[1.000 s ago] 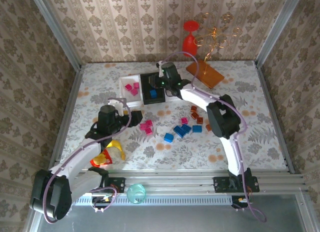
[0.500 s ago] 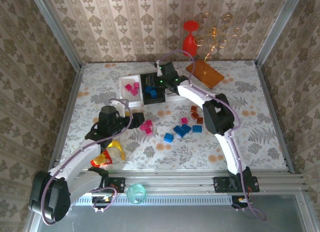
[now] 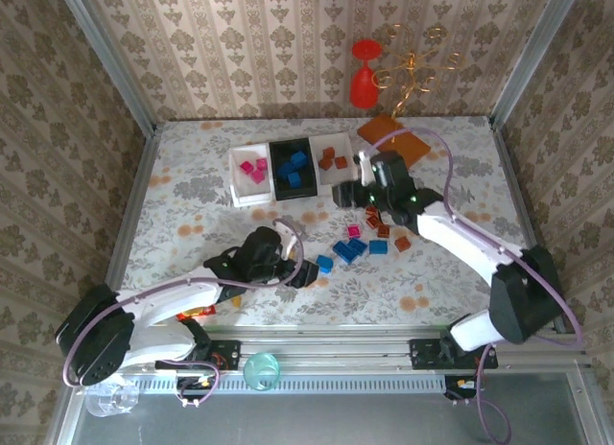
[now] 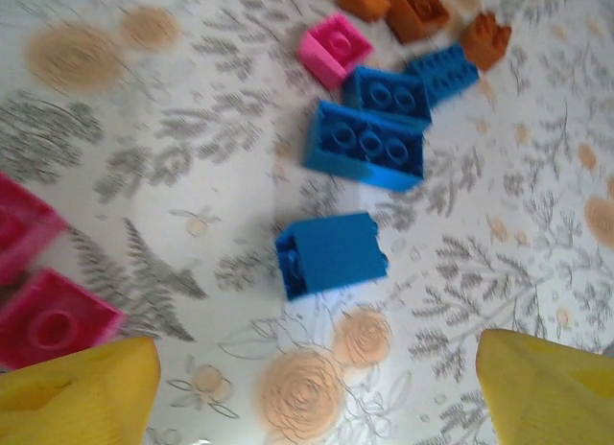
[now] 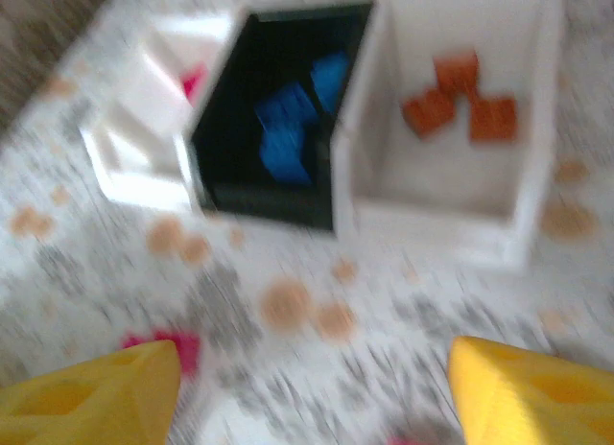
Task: Sort the legos into containers by color
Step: Pick up the lego from the middle-left of the table.
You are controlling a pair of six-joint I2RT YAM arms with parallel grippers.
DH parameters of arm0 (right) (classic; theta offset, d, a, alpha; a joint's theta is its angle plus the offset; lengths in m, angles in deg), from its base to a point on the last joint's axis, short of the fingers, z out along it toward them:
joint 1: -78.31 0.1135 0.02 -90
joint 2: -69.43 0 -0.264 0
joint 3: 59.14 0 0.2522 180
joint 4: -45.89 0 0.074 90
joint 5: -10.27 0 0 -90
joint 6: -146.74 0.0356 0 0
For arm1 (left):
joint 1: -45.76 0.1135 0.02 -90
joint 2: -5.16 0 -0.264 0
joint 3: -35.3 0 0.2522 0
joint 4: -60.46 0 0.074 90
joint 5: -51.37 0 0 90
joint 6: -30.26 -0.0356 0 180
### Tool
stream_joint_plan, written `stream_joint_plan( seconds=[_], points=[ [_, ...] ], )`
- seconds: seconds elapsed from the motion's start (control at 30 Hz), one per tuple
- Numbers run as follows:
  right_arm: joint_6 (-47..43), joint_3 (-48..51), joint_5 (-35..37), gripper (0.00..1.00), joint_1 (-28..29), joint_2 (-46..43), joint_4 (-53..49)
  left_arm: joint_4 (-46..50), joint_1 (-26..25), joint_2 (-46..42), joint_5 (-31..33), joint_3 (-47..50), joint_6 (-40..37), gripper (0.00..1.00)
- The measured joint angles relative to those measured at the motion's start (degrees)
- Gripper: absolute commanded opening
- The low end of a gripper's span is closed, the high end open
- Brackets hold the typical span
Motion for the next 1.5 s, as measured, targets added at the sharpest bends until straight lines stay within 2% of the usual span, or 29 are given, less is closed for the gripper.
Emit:
stream_joint_plan(
  seconds=[0.2,0.43,0.8,1.03,1.23,1.33,1.5],
  points=[
    [-0.42,12.46,2.62,0.84,-0.31,-10.36,-9.40,0.07,-2.64,7.54,1.99,-3.76,0.02,0.83],
    [0.00,17.84,4.20,0.85,-3.48,-19.23,-12.41,-0.22,-3.74,18.27,2.84,-9.66,0.11,0.76],
    [2.43,23.91,-2.49,0.84,-3.69,-23.82,-11.47,0.37,-4.57,27.98,4.66,-16.04,0.76,0.58],
    [2.58,26.38,-7.04,0.84,-3.69,-25.55,-7.74,-0.98,-4.81,28.76,6.10,-16.31,1.90,0.41],
    [2.60,26.84,-7.93,0.84,-3.69,-25.42,-5.01,-2.56,-4.00,27.71,7.69,-14.82,3.10,0.34],
    [2.64,26.84,-8.04,0.84,-3.69,-25.07,-3.17,-2.84,-1.07,23.93,7.87,-12.76,3.50,0.34],
    [3.87,26.84,-9.33,0.84,-3.61,-23.43,1.55,-2.84,7.28,18.67,7.98,-14.23,3.26,0.34]
  ],
)
